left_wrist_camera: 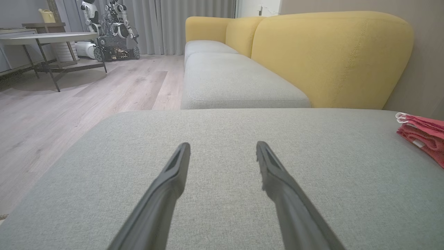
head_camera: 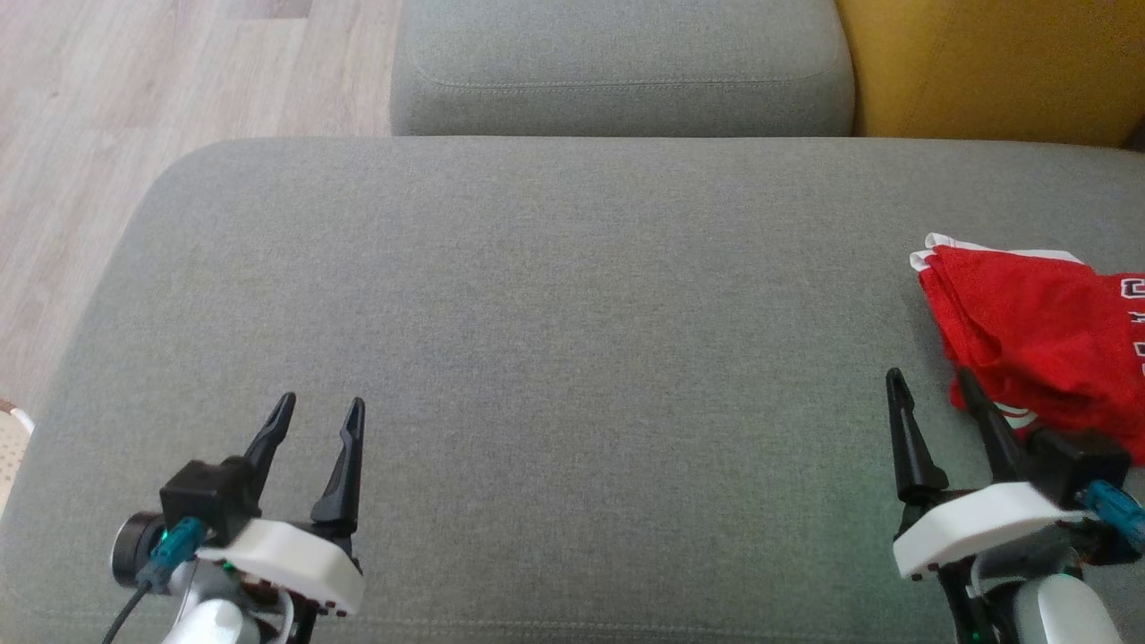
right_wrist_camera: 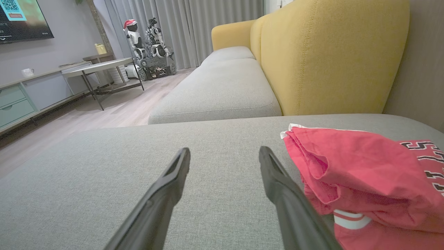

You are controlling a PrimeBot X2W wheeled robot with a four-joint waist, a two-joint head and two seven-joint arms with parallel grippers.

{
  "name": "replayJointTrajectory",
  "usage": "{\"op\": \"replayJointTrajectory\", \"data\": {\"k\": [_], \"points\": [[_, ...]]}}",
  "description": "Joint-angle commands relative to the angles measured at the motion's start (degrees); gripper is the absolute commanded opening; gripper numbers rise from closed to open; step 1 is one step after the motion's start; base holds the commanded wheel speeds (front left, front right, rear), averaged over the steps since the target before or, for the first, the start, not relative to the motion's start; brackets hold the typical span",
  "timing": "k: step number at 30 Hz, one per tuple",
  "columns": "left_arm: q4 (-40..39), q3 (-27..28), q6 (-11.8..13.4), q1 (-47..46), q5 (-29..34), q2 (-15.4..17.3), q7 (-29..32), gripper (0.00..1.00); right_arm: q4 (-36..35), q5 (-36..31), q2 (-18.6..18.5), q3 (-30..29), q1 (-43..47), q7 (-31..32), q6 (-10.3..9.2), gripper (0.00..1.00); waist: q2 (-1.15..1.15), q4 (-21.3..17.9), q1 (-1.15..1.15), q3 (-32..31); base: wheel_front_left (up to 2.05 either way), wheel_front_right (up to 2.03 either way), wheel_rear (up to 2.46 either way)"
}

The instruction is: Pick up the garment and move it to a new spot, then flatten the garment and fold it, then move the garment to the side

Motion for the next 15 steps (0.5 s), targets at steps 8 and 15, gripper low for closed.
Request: {"op": "replayJointTrajectory", "data": {"k": [8,15], "points": [[-1.4,2.2,0.8,-3.6,0.0,1.9,-0.4,1.0,-2.0,-0.8,-0.2,1.4,-2.4,0.1,-0.05,1.0,0.0,0.1,0.0,0.1,0.0,0.0,0.0],[0.0,-0.3,0.5,0.0,0.0,0.2,0.0,0.0,0.0,-0.5,0.0,0.0,0.0,0.1,0.0,0.0,0.0,0.1,0.0,0.2,0.0,0.0,0.0]]}}
